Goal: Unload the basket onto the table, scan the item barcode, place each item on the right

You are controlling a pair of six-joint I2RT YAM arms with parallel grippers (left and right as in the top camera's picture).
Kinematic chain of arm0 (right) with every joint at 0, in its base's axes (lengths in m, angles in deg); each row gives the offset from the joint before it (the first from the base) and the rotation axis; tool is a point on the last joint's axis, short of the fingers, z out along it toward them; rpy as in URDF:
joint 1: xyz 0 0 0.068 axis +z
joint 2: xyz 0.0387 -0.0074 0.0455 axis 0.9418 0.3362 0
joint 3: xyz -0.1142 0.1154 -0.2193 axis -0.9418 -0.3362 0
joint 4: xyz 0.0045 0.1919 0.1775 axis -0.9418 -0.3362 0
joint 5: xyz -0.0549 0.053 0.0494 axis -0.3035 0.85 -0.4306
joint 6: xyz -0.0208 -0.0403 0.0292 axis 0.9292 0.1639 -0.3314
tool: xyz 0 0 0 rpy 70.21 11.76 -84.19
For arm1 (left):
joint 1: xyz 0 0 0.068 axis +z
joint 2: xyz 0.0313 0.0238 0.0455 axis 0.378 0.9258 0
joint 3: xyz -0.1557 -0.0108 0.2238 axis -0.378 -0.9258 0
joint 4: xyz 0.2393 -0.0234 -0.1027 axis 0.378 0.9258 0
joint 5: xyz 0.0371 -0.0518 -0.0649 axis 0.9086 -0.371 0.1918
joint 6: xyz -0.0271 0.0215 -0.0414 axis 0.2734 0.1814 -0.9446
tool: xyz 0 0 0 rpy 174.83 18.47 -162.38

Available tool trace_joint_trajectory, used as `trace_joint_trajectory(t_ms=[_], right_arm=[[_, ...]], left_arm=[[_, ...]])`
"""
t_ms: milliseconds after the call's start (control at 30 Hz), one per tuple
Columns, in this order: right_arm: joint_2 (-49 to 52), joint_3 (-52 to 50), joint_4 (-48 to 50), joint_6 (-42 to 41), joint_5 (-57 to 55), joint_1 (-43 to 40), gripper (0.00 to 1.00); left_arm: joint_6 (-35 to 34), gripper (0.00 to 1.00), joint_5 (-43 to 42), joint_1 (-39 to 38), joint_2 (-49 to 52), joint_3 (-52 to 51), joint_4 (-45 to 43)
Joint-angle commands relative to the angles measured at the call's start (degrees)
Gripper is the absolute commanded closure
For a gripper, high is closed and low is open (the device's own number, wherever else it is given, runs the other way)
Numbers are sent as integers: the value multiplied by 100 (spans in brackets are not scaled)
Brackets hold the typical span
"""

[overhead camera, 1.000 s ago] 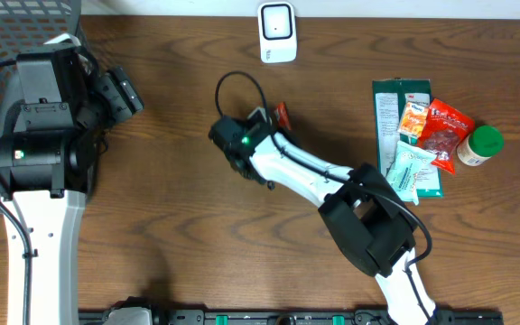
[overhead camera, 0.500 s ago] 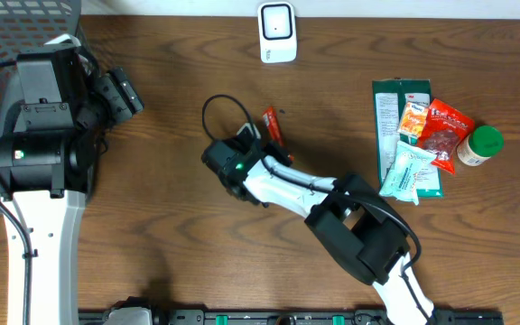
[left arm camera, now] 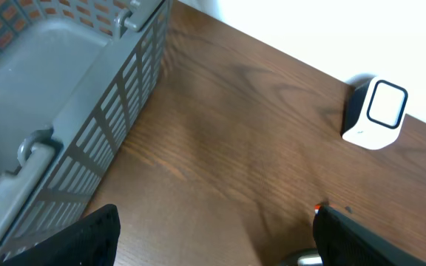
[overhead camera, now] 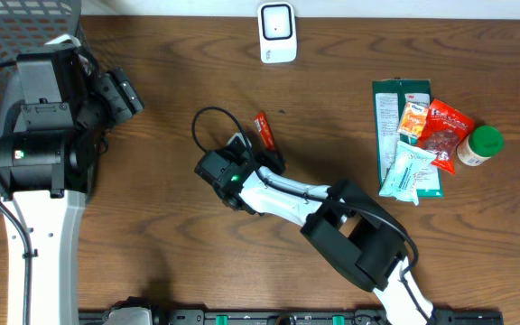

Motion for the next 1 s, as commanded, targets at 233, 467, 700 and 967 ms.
trace_joint_trajectory(t_ms=[233,467,700,967], right_arm=[[-629,409,-472,-31,841,-35,45],[-1318,409,-599,13,2649,-496,70],[-1093,389,-826,11,3606,-1233,78],[-647,387,-796,13,3858,-1552,84]], left_arm=[[26,16,31,24,31,61,17],[26,16,31,24,31,61,17],[26,16,31,24,31,61,17],[26,16,31,24,31,59,17]])
